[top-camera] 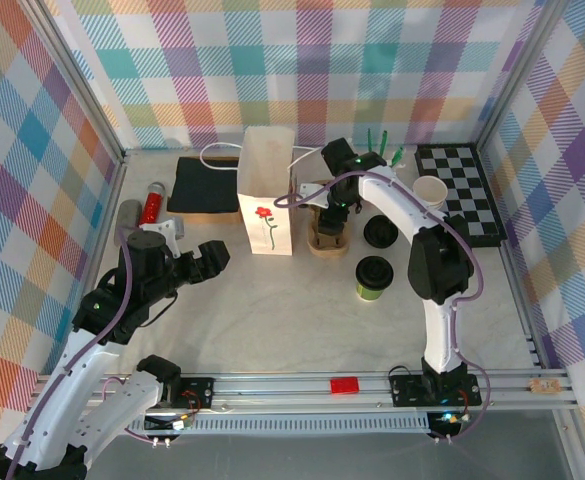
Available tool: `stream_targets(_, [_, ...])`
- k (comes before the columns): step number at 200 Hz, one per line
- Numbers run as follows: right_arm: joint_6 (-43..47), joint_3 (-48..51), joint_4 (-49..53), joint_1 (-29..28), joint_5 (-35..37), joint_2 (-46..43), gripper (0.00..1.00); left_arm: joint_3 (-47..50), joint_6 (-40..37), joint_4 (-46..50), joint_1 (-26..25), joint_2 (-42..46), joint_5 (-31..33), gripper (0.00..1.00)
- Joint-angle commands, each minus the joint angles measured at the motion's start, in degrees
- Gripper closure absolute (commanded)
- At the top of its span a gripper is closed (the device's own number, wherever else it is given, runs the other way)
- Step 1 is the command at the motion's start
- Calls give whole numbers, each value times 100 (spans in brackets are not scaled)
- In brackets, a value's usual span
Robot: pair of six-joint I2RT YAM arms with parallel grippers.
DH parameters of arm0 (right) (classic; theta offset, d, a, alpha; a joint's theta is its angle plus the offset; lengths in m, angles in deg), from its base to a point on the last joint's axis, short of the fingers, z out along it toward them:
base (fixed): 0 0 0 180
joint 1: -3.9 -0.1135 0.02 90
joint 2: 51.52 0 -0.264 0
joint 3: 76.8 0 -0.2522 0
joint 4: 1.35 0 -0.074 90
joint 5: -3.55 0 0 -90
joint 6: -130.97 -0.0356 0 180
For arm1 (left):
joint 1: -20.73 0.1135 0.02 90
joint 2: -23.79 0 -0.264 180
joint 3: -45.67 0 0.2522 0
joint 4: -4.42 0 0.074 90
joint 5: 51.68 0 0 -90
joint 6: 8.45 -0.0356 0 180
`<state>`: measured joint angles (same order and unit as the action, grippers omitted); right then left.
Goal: Pack the takeout coffee
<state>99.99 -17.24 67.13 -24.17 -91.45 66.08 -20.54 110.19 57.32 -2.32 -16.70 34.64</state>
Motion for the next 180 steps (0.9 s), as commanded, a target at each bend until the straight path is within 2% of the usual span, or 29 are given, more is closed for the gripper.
stream_targets(1, [31,-178,118,21,-179,98,35,-134,-113,103,64,41,98,5])
stream_targets(32, [16,-146,118,21,-169,72,50,-110,-98,97,64,50,111,6])
stream_targets(82, [-20,-29,26,-11,-147,-58,61,-126,-87,113,64,74,124,6])
stream_targets(134, [-73,124,-97,-126,81,-392,62,-134,-80,101,69,71,122,6])
stream_targets(180, [-294,484,-248,-258,401,-1190,63,-311,-156,121,64,-25,231,6])
